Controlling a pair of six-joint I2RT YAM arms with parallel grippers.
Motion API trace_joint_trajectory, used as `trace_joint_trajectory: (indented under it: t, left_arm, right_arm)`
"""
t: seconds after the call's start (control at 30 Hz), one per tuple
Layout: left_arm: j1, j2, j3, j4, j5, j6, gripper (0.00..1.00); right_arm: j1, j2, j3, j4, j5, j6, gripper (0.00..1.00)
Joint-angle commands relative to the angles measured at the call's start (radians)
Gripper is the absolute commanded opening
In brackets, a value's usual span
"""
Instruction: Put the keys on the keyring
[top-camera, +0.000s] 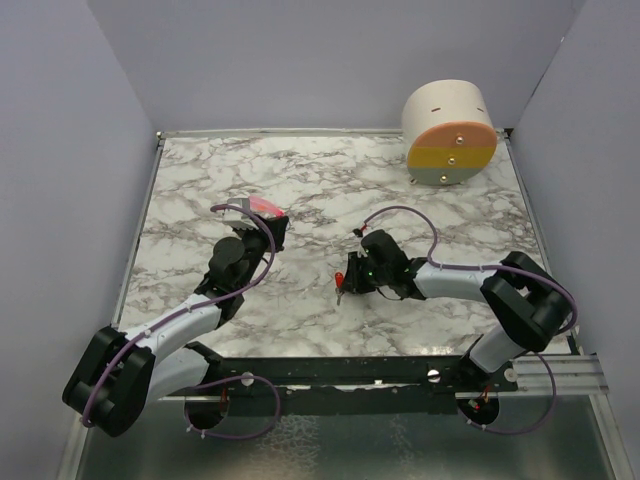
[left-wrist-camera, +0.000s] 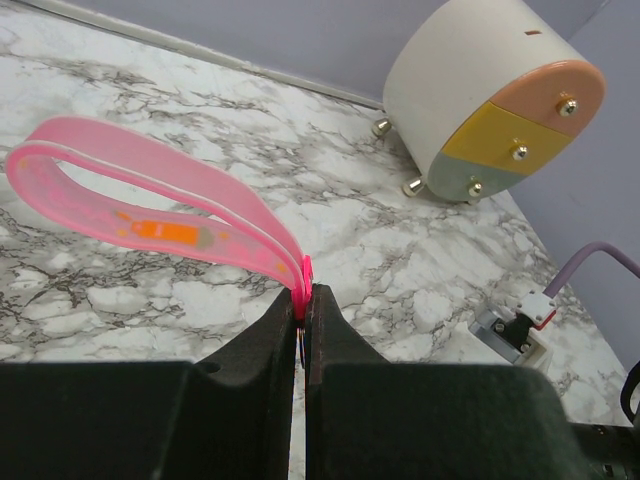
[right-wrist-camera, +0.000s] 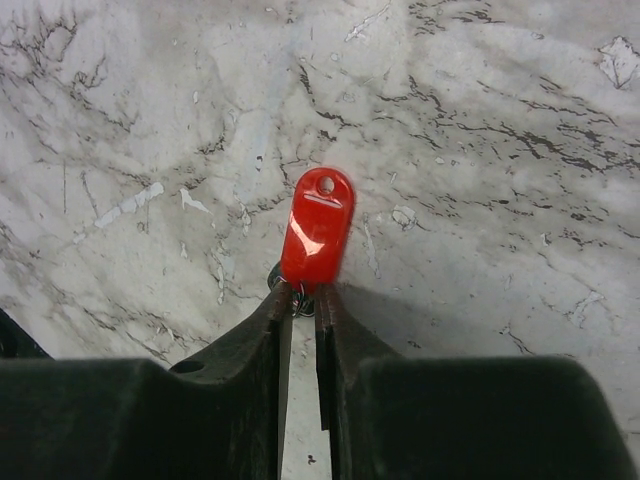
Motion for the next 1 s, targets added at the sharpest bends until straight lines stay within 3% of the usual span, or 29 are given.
trace_joint_trajectory:
  t: [0.0,0.8,0.87,0.97]
  left_arm:
    - [0.005,-0.011,-0.009,0.014,-0.018,0.011,0.0]
    - [0.006,-0.03,-0.005,0.014,0.023,-0.004,0.0]
    - [0.006,-0.031,-0.005,0.014,0.025,-0.002,0.0]
    - [0.006,-0.033,-0.006,0.013,0.023,-0.002,0.0]
  right_arm:
    - [0.011,0.017,0.02,-0.013,0.032,-0.003,0.12]
    - [0.011,-0.163,0.017,0.02,0.053,-0.052,0.05]
    - [0.011,-0.147,0.05,-0.041,0.057,-0.055,0.08]
    - [0.011,-0.112,0.086,-0.117,0.055,-0.055,0.27]
